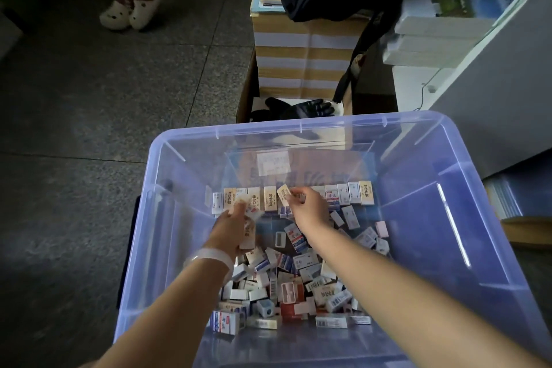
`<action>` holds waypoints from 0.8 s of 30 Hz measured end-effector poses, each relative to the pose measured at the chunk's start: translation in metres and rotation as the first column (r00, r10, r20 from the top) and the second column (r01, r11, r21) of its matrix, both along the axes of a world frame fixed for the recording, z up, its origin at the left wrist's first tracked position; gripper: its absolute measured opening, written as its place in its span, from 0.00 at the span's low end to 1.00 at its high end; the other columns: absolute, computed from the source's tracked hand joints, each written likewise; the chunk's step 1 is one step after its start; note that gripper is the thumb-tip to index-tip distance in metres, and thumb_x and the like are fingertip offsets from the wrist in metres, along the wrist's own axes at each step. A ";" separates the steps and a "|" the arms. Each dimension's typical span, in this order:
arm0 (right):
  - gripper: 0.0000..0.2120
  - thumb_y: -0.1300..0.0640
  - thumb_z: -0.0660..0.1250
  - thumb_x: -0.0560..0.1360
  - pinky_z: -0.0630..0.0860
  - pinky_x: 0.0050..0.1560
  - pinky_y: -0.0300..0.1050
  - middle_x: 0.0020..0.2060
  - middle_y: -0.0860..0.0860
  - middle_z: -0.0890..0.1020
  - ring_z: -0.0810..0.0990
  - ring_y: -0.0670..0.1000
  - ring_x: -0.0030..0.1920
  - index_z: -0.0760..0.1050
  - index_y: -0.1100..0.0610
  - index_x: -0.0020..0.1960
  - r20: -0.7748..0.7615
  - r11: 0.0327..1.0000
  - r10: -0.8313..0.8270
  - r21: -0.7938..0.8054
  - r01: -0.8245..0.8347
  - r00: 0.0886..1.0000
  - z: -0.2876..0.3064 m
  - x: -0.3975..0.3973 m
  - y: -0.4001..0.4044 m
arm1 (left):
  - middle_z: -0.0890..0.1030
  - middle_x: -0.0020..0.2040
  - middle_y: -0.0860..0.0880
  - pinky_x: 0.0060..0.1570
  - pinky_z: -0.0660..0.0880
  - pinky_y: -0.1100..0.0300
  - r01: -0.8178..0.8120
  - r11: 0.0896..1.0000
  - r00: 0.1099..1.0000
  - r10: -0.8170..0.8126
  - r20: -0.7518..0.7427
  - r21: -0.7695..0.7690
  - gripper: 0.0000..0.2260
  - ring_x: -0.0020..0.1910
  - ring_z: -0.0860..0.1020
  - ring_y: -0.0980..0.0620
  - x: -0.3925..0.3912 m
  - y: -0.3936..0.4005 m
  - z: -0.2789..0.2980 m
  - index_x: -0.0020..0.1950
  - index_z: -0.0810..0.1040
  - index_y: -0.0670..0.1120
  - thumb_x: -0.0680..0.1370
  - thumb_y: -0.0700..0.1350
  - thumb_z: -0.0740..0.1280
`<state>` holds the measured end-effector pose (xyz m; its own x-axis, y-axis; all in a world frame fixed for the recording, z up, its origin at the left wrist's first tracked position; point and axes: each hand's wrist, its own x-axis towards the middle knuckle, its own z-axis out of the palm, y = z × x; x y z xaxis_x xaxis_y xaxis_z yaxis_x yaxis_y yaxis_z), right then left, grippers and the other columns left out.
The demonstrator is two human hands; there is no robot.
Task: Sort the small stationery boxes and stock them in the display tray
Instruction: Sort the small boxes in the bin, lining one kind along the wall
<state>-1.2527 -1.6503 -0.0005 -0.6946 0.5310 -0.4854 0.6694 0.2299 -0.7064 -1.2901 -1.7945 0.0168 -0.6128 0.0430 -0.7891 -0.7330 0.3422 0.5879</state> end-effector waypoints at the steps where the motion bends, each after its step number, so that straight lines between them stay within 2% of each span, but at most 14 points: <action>1: 0.12 0.55 0.63 0.78 0.70 0.44 0.39 0.56 0.52 0.80 0.79 0.52 0.54 0.76 0.57 0.60 -0.016 1.000 -0.014 0.001 0.014 1.000 -0.001 0.001 -0.001 | 0.80 0.53 0.37 0.38 0.77 0.54 -0.022 1.000 1.000 0.023 0.013 -0.008 0.21 0.41 0.78 0.44 -0.002 -0.002 -0.003 0.59 0.74 0.43 0.79 0.59 0.60; 3: 0.13 0.55 0.64 0.78 0.71 0.48 0.39 0.57 0.52 0.80 0.79 0.52 0.55 0.76 0.57 0.61 -0.029 1.000 0.006 0.000 -0.006 1.000 -0.001 0.002 -0.003 | 0.80 0.53 0.37 0.43 0.78 0.50 -0.047 0.999 0.998 0.047 0.035 0.001 0.21 0.42 0.79 0.43 -0.003 -0.005 -0.006 0.58 0.74 0.43 0.78 0.60 0.60; 5: 0.16 0.55 0.63 0.78 0.70 0.53 0.39 0.60 0.52 0.79 0.77 0.52 0.58 0.74 0.58 0.64 0.006 0.994 0.110 0.017 -0.111 0.994 0.001 0.003 -0.001 | 0.81 0.52 0.36 0.49 0.78 0.47 -0.050 0.999 0.998 0.049 0.051 0.010 0.21 0.43 0.79 0.43 -0.003 -0.005 -0.010 0.57 0.74 0.44 0.78 0.60 0.60; 9: 0.19 0.58 0.62 0.79 0.69 0.60 0.40 0.65 0.52 0.75 0.74 0.52 0.63 0.69 0.58 0.69 0.091 0.943 0.312 0.091 -0.320 0.946 0.005 0.007 0.006 | 0.79 0.53 0.36 0.51 0.77 0.46 -0.031 0.998 0.997 0.028 0.076 0.046 0.19 0.45 0.78 0.42 0.001 -0.004 -0.012 0.57 0.74 0.44 0.79 0.59 0.60; 13: 0.18 0.60 0.63 0.78 0.73 0.57 0.43 0.62 0.52 0.77 0.77 0.53 0.59 0.71 0.56 0.67 0.082 0.917 0.349 0.176 -0.358 0.934 0.005 0.007 0.004 | 0.78 0.49 0.38 0.49 0.77 0.48 -0.045 0.996 0.996 0.038 0.080 0.080 0.17 0.42 0.77 0.44 0.003 -0.002 -0.009 0.56 0.74 0.45 0.80 0.58 0.59; 17: 0.15 0.60 0.64 0.77 0.78 0.53 0.48 0.55 0.54 0.80 0.80 0.55 0.52 0.74 0.56 0.63 0.124 0.872 0.334 0.337 -0.356 0.935 -0.002 0.003 -0.004 | 0.78 0.47 0.39 0.46 0.76 0.50 -0.054 0.996 0.995 0.048 0.090 0.066 0.16 0.41 0.77 0.45 0.004 -0.002 -0.009 0.56 0.74 0.45 0.80 0.57 0.58; 19: 0.12 0.63 0.61 0.78 0.78 0.49 0.47 0.52 0.56 0.80 0.80 0.55 0.50 0.74 0.59 0.61 0.183 0.805 0.369 0.426 -0.412 0.911 -0.003 0.002 -0.007 | 0.78 0.47 0.39 0.44 0.76 0.51 -0.060 0.996 0.994 0.055 0.091 0.061 0.16 0.40 0.77 0.45 0.004 -0.001 -0.008 0.56 0.74 0.46 0.80 0.57 0.58; 21: 0.13 0.67 0.58 0.78 0.77 0.46 0.46 0.51 0.57 0.79 0.80 0.56 0.50 0.71 0.63 0.61 0.272 0.693 0.436 0.508 -0.512 0.858 -0.003 0.001 -0.009 | 0.78 0.46 0.40 0.43 0.76 0.51 -0.064 0.996 0.994 0.059 0.087 0.058 0.16 0.40 0.77 0.45 0.003 0.000 -0.008 0.55 0.74 0.45 0.80 0.57 0.58; 24: 0.18 0.71 0.57 0.76 0.75 0.46 0.46 0.56 0.60 0.75 0.79 0.58 0.52 0.66 0.67 0.66 0.375 0.533 0.556 0.523 -0.665 0.741 -0.001 0.002 -0.009 | 0.78 0.48 0.39 0.50 0.77 0.47 -0.140 0.984 0.985 0.126 0.121 0.115 0.16 0.43 0.78 0.45 0.004 0.000 -0.007 0.56 0.74 0.44 0.80 0.56 0.59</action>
